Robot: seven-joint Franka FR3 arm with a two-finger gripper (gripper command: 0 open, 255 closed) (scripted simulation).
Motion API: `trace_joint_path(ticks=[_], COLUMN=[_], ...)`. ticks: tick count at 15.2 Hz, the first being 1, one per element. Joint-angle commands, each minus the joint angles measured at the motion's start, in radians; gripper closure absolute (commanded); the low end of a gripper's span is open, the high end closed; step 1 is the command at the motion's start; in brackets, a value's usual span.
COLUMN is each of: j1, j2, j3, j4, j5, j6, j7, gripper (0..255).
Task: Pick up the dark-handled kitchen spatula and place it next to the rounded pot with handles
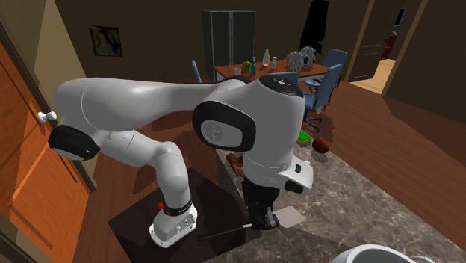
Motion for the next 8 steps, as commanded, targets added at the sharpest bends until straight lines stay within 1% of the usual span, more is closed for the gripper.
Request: trace_joint_path(ticks=[1,4,7,8], j1=[0.008,0.034,0.075,0.074], j2=[0.019,0.057,0.096,0.092], j3=[-0.053,-0.143,-0.241,-0.244], j4=[0.041,0.11,0.185,0.171], j5=[-0.017,-0.034,-0.043,-0.047], j6=[0.003,0.012,0.021,0.032], j7=[-0.054,-0.133,-0.207,-0.204], gripper=[255,255,255,255])
